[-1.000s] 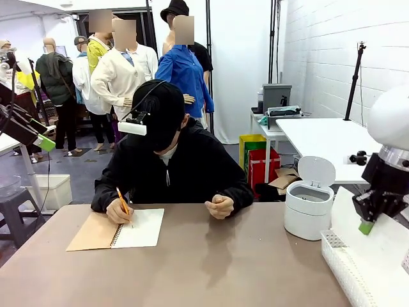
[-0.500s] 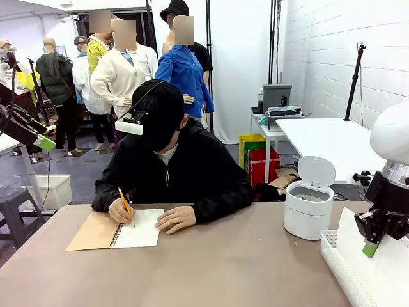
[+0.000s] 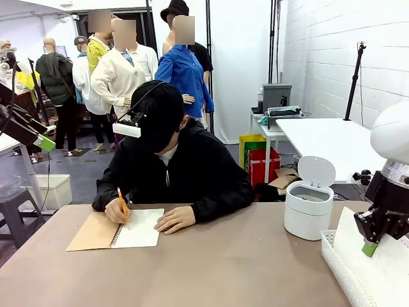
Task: Sort the paper based on its condition.
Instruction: If a person hands you a paper, place it in the Organizing basket , and if it's crumpled, put it in the Trash can.
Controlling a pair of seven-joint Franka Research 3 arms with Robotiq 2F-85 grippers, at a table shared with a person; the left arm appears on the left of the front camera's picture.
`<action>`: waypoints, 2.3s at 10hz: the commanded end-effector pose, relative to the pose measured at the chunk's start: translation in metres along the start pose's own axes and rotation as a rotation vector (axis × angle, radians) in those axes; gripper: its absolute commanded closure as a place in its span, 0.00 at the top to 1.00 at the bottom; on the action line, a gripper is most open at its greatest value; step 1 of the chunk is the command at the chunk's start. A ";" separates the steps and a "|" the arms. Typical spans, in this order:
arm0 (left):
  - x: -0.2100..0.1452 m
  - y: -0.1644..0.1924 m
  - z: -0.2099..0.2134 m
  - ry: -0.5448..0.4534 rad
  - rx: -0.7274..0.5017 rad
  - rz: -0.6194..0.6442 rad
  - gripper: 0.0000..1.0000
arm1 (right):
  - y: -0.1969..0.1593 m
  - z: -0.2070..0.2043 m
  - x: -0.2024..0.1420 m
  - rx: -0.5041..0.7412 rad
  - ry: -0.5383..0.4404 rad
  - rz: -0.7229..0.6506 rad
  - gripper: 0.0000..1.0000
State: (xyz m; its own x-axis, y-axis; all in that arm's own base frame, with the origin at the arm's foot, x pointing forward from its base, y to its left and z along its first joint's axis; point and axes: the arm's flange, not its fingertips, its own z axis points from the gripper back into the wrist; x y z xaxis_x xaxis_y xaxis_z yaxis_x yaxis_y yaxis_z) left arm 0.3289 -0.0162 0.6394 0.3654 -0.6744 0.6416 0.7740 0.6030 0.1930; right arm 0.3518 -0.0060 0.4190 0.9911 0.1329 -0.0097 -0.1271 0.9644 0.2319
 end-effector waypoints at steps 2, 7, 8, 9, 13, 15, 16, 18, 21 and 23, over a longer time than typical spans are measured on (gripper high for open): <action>-0.001 0.001 0.001 -0.009 -0.008 0.002 1.00 | 0.000 0.000 0.000 0.000 0.000 0.000 0.09; -0.001 0.001 0.001 -0.009 -0.008 0.002 1.00 | -0.020 0.005 0.003 -0.178 -0.037 -0.040 0.95; -0.001 0.001 0.001 -0.009 -0.008 0.002 1.00 | -0.025 0.013 0.009 -0.208 -0.086 -0.025 1.00; -0.001 0.001 0.001 -0.009 -0.008 0.002 1.00 | -0.022 0.023 0.012 -0.232 -0.120 0.003 1.00; -0.001 0.001 0.001 -0.009 -0.008 0.002 1.00 | -0.016 0.056 0.027 -0.184 -0.239 0.105 1.00; -0.001 0.001 0.001 -0.009 -0.008 0.002 1.00 | -0.001 0.065 0.037 -0.098 -0.290 0.184 1.00; -0.001 0.001 0.001 -0.009 -0.008 0.002 1.00 | 0.016 0.072 0.048 -0.075 -0.325 0.246 1.00; -0.001 0.001 0.001 -0.009 -0.008 0.002 1.00 | 0.062 0.081 0.077 -0.006 -0.368 0.384 1.00; -0.001 0.001 0.001 -0.009 -0.008 0.002 1.00 | 0.122 0.098 0.109 0.080 -0.427 0.539 1.00; -0.001 0.001 0.001 -0.009 -0.008 0.002 1.00 | 0.161 0.111 0.127 0.116 -0.452 0.659 1.00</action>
State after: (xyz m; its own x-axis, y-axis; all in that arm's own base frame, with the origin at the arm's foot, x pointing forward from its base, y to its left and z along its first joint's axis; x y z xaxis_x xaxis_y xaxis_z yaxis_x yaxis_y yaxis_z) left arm 0.3288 -0.0164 0.6394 0.3654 -0.6746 0.6414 0.7740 0.6030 0.1933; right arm 0.4479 0.1375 0.5619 0.6846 0.5043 0.5263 -0.6569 0.7397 0.1458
